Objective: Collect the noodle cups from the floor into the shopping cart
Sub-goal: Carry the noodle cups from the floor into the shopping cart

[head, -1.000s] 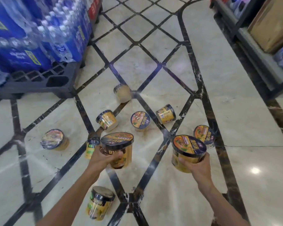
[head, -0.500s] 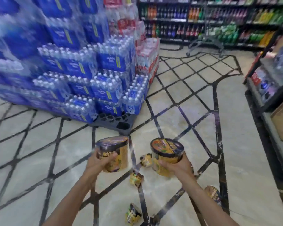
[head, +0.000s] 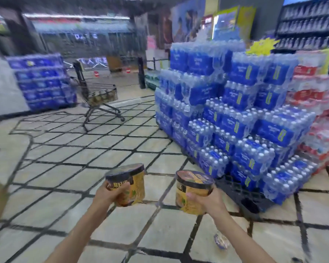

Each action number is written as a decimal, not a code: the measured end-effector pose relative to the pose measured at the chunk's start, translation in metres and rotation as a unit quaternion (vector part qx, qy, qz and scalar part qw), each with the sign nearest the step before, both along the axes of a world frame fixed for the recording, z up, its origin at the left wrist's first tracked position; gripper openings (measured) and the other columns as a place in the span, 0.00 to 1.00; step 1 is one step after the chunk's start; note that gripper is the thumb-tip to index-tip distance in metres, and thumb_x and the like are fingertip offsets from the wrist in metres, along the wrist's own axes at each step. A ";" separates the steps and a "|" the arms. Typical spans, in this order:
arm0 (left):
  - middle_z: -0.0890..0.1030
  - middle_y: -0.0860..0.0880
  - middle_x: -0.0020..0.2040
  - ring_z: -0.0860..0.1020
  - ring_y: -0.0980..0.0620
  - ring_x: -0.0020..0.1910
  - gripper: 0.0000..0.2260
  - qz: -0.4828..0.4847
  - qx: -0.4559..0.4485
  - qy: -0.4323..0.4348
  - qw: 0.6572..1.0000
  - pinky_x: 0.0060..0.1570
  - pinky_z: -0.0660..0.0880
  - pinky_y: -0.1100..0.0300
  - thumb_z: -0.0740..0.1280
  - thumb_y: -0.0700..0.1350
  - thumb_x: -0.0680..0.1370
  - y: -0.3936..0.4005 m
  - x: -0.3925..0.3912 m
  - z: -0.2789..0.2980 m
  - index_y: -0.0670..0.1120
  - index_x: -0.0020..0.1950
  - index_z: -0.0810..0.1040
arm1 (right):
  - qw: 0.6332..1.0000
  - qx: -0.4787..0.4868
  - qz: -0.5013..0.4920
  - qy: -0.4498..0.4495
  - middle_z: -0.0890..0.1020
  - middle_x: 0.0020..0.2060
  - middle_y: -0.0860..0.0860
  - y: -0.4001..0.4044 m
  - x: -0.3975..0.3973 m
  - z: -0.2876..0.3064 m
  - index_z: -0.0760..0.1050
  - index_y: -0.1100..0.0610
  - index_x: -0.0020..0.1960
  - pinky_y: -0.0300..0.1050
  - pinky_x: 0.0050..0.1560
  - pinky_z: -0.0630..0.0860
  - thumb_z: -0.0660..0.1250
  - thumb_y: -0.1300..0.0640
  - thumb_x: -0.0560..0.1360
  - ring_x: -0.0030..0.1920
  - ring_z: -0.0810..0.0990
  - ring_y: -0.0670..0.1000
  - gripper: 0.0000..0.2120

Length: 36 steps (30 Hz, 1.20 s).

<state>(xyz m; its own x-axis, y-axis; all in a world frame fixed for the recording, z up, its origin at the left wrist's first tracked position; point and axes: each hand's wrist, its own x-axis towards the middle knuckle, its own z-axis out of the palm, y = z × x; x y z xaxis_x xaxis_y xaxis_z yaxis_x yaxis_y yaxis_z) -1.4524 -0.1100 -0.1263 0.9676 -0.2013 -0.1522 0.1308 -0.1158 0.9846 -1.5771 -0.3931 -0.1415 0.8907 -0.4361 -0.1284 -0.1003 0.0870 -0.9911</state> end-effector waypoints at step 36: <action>0.84 0.49 0.46 0.82 0.50 0.47 0.49 0.193 0.052 0.020 0.980 0.44 0.78 0.57 0.76 0.71 0.36 0.079 0.537 0.035 0.48 0.51 0.76 | 0.969 -0.012 0.241 0.056 0.83 0.48 0.50 0.036 0.684 0.061 0.75 0.50 0.51 0.55 0.57 0.75 0.76 0.50 0.58 0.51 0.80 0.54 0.22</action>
<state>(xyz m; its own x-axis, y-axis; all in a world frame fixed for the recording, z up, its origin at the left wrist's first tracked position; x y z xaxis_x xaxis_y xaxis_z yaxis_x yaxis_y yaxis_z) -0.9152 -0.0314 -0.0912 0.9615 0.1976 -0.1909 0.2221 -0.1501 0.9634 -0.8934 -0.3569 -0.0801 0.9727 0.0228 -0.2310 -0.2306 -0.0201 -0.9728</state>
